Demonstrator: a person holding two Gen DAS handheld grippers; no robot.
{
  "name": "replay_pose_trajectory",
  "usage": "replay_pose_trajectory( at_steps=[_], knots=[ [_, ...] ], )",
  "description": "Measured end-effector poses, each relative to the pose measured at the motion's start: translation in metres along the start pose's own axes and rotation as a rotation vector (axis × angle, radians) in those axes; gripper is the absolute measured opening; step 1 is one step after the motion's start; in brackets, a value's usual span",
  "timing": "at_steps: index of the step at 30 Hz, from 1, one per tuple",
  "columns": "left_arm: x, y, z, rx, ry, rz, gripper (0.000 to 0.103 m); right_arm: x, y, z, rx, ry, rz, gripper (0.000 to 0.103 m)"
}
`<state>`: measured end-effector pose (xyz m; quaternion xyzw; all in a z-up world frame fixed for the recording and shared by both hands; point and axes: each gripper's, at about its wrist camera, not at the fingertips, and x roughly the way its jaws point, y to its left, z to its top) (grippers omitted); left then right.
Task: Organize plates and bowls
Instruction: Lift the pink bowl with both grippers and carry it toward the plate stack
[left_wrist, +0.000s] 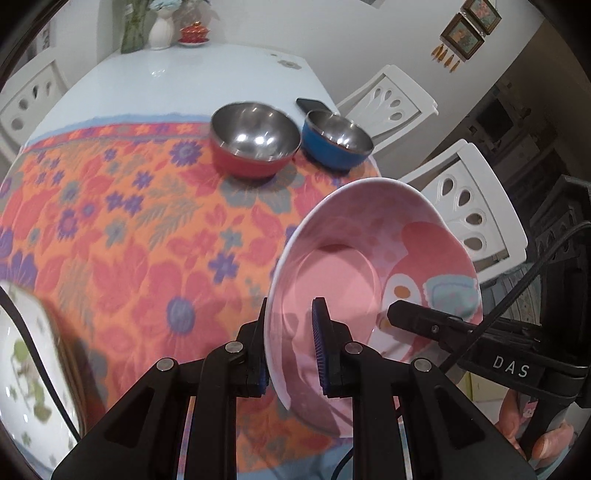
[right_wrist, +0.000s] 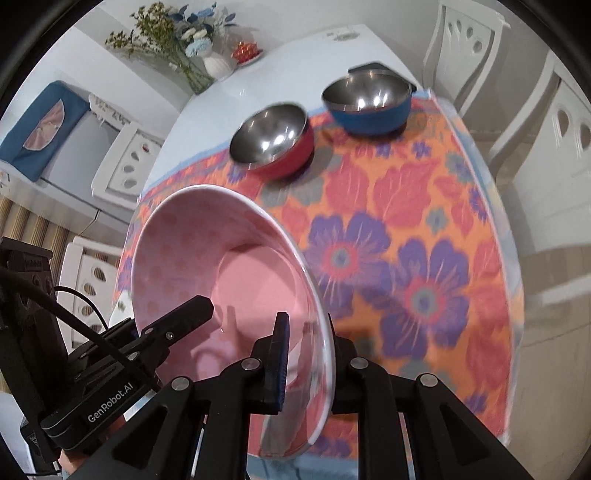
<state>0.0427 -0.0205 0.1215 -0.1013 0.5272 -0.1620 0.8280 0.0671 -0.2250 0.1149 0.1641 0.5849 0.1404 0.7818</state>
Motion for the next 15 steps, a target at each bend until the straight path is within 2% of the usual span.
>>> replay_pose_trajectory(
  at_steps=[7, 15],
  knots=[
    [-0.005, 0.023, -0.042, -0.049, 0.057, -0.011, 0.016, 0.015, 0.016, -0.042, 0.013, 0.072, -0.027, 0.016],
    [-0.006, 0.036, -0.074, -0.077, 0.108, -0.027, 0.016, 0.026, 0.022, -0.068, 0.043, 0.104, -0.041, 0.016]
  ],
)
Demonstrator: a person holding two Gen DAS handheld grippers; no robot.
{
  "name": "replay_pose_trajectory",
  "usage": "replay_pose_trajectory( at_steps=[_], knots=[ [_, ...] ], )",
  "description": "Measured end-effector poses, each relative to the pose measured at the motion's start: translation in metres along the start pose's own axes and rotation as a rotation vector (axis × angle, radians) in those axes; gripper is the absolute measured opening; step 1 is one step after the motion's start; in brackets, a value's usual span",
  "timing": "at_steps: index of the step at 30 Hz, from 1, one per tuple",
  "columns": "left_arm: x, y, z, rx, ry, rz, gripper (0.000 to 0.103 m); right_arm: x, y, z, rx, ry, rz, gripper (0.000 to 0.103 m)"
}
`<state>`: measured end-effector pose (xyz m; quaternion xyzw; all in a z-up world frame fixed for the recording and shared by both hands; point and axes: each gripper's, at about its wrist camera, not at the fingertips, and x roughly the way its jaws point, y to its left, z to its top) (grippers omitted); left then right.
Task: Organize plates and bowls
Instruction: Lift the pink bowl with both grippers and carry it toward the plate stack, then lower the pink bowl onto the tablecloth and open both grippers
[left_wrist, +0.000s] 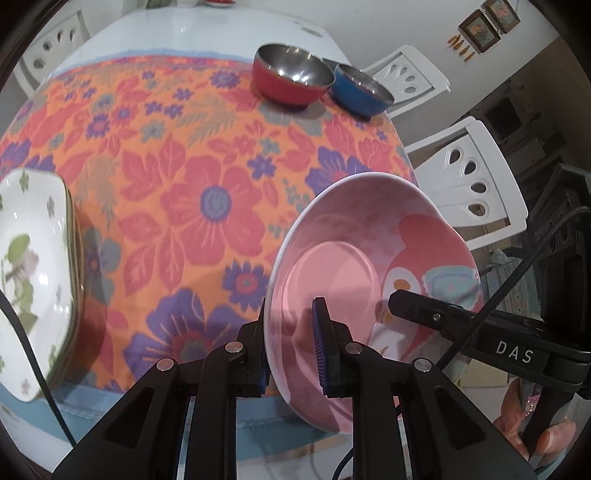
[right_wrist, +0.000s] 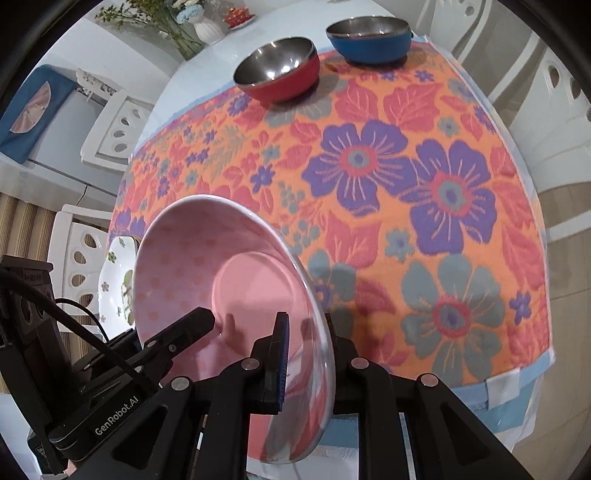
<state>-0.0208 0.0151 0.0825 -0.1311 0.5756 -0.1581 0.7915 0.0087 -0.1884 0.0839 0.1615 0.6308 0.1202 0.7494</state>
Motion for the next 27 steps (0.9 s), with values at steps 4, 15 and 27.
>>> replay_pose_trajectory(
  at_steps=[4, 15, 27],
  knots=[
    [0.013, 0.003, -0.006, -0.001, 0.032, -0.004, 0.016, 0.012, -0.007, -0.007, 0.03, 0.026, -0.022, 0.016],
    [0.017, 0.009, -0.012, -0.006, 0.035, 0.022, 0.018, 0.005, -0.032, -0.016, 0.122, -0.018, -0.054, 0.016],
    [-0.103, -0.014, -0.002, 0.122, -0.264, 0.027, 0.023, -0.103, -0.009, -0.027, 0.105, -0.225, -0.026, 0.016]
  ],
)
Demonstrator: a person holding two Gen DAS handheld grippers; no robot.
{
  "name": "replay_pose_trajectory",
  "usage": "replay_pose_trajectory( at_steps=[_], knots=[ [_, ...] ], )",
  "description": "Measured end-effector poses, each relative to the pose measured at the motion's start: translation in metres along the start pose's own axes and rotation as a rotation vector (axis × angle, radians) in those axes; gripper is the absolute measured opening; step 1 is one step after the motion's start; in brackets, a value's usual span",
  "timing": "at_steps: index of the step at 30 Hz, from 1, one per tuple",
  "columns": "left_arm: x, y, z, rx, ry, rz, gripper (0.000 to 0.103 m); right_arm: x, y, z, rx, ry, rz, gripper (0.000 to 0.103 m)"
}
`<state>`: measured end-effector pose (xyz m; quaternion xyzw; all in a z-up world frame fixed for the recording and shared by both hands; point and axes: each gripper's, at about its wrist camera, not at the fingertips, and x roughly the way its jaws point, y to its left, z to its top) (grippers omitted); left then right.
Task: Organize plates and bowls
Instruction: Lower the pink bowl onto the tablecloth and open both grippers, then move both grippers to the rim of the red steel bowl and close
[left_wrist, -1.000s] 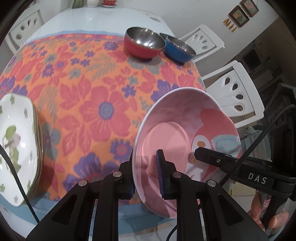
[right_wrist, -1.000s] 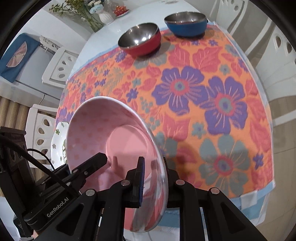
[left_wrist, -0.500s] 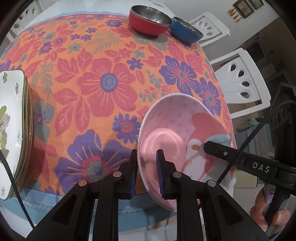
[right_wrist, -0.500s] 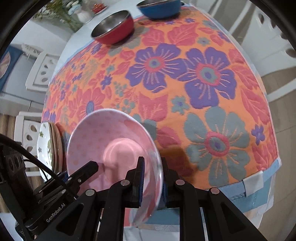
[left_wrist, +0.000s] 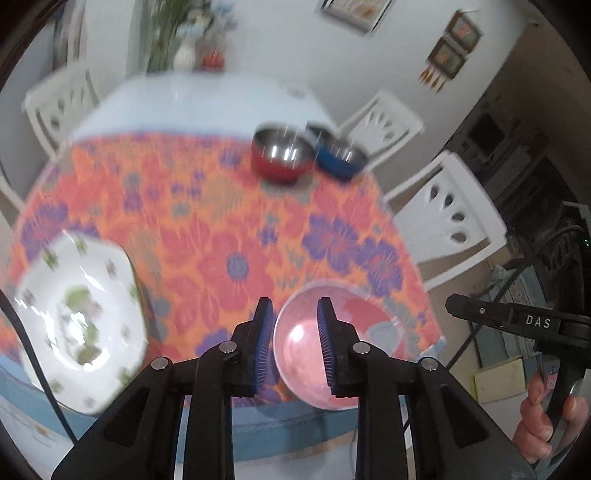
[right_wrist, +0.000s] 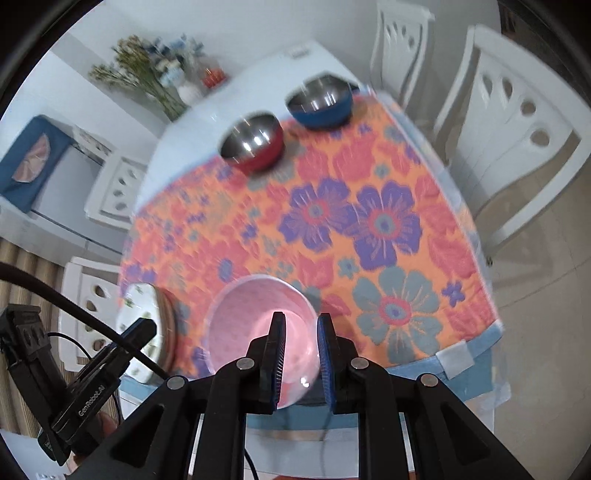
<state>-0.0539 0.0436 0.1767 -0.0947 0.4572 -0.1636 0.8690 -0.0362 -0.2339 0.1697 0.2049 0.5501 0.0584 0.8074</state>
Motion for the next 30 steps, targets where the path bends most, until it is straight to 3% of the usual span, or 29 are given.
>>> replay_pose_trajectory(
  at_steps=[4, 9, 11, 12, 13, 15, 22, 24, 30],
  knots=[
    [-0.043, -0.012, 0.013, 0.056, -0.107, -0.017, 0.032, -0.04, 0.026, -0.002, -0.041, -0.084, 0.032, 0.017],
    [-0.079, -0.021, 0.025, 0.098, -0.177, -0.054, 0.039, -0.072, 0.051, -0.009, -0.078, -0.144, 0.068, 0.027],
    [-0.091, -0.021, 0.03, 0.102, -0.216, -0.064, 0.057, -0.08, 0.058, -0.011, -0.088, -0.164, 0.069, 0.035],
    [-0.094, -0.021, 0.032, 0.101, -0.232, -0.065, 0.062, -0.081, 0.059, -0.01, -0.094, -0.17, 0.069, 0.045],
    [-0.098, -0.02, 0.037, 0.099, -0.256, -0.065, 0.066, -0.083, 0.061, -0.009, -0.101, -0.182, 0.07, 0.053],
    [-0.1, -0.018, 0.047, 0.087, -0.279, -0.055, 0.066, -0.085, 0.063, -0.004, -0.108, -0.203, 0.07, 0.054],
    [-0.081, -0.001, 0.092, 0.05, -0.288, -0.012, 0.066, -0.056, 0.063, 0.047, -0.082, -0.166, 0.159, 0.054],
    [-0.068, 0.007, 0.108, 0.022, -0.281, -0.001, 0.07, -0.044, 0.063, 0.064, -0.075, -0.152, 0.149, 0.054],
    [0.008, 0.038, 0.149, -0.069, -0.17, 0.022, 0.071, 0.011, 0.047, 0.123, -0.03, -0.084, 0.137, 0.054]
  ],
)
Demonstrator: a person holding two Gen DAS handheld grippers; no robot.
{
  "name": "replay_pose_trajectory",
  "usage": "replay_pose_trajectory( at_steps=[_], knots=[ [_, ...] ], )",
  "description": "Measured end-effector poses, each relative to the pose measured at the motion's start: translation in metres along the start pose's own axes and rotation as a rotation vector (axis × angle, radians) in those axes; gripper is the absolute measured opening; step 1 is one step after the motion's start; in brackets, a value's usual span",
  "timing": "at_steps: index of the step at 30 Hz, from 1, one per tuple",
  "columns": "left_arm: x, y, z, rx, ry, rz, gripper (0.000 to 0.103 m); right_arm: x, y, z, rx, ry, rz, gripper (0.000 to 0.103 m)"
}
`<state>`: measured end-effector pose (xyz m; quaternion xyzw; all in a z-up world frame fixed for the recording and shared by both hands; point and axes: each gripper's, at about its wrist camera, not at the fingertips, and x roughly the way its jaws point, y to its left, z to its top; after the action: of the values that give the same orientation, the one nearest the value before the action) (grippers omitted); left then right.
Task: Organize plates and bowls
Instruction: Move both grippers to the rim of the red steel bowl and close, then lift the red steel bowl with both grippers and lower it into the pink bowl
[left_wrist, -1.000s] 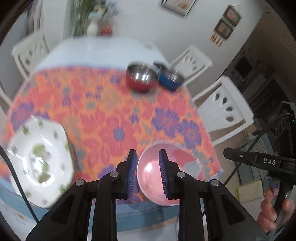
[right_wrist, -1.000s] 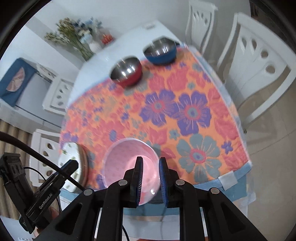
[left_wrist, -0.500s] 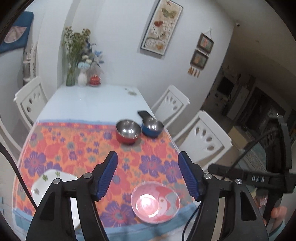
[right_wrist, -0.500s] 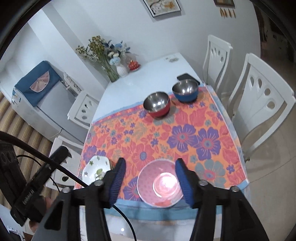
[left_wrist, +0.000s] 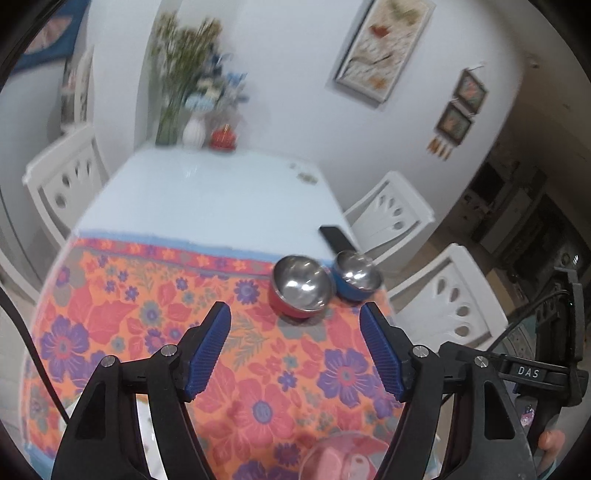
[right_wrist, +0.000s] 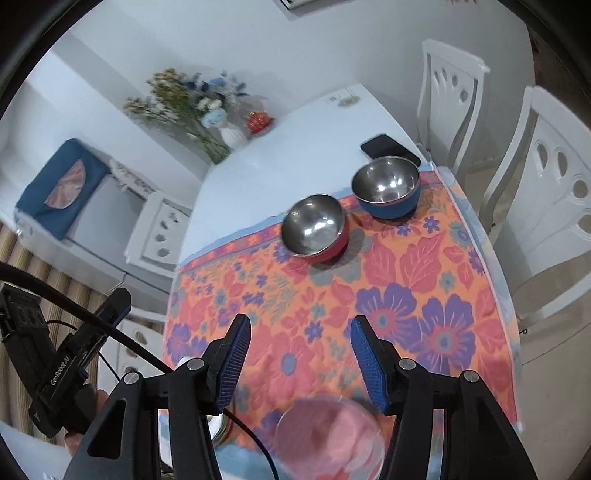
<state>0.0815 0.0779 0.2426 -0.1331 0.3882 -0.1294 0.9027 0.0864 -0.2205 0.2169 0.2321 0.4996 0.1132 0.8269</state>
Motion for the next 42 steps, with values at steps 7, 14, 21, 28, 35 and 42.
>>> replay_pose_trajectory(
  at_steps=[7, 14, 21, 28, 35, 42],
  knots=[
    [0.113, 0.035, 0.011, -0.166, 0.123, -0.015, 0.065, 0.094, -0.03, 0.048, 0.032, 0.101, -0.031, 0.054],
    [0.217, 0.04, 0.011, -0.207, 0.252, -0.047, 0.049, 0.181, -0.054, 0.084, 0.066, 0.162, -0.036, 0.054],
    [0.273, 0.045, 0.005, -0.232, 0.333, -0.051, 0.025, 0.226, -0.064, 0.1, 0.057, 0.198, -0.027, 0.044],
    [0.282, 0.048, 0.004, -0.221, 0.334, -0.044, 0.015, 0.248, -0.065, 0.097, 0.036, 0.221, -0.028, 0.028],
    [0.26, 0.04, 0.01, -0.192, 0.299, -0.049, 0.015, 0.224, -0.044, 0.097, -0.043, 0.194, -0.062, 0.028],
    [0.191, 0.027, 0.024, -0.175, 0.206, -0.058, 0.015, 0.165, -0.002, 0.097, -0.112, 0.114, -0.063, 0.028]
  ],
)
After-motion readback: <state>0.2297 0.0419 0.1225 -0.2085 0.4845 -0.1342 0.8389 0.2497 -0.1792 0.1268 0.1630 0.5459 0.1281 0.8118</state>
